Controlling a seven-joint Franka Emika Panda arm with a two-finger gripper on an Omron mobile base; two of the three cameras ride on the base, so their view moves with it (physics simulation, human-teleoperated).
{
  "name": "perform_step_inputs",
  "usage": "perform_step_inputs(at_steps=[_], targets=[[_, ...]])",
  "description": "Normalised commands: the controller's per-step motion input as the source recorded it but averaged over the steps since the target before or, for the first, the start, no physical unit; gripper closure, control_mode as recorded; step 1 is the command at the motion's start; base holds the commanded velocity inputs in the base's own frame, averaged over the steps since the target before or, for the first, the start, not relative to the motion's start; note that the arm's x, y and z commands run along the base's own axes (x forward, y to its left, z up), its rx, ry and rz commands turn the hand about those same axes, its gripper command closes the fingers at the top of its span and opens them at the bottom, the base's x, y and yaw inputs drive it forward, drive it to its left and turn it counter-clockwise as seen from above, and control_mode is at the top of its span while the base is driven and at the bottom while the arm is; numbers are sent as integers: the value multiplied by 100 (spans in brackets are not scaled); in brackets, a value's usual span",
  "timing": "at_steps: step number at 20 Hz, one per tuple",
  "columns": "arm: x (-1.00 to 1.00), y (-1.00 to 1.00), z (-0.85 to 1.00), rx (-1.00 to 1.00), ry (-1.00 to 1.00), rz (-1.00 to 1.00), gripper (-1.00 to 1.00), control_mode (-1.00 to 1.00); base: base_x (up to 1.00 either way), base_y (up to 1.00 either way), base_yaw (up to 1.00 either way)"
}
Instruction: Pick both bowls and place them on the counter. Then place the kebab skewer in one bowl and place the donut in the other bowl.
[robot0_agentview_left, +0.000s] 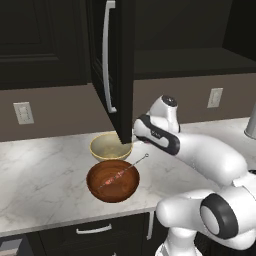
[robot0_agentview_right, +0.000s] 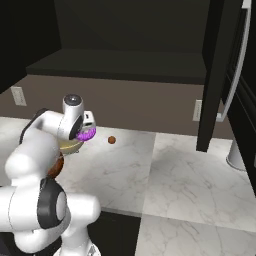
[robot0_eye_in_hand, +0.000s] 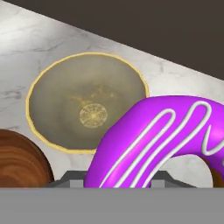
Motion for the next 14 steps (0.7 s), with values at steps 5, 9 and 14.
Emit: perform_step_inputs(at_steps=[5, 9, 14], targets=[[35, 57, -1, 0, 0, 9, 100, -100, 0, 0, 0], [33, 51, -8, 0, 0, 6, 100, -100, 0, 0, 0], [16, 41, -16, -1, 5, 8, 100, -100, 0, 0, 0]])
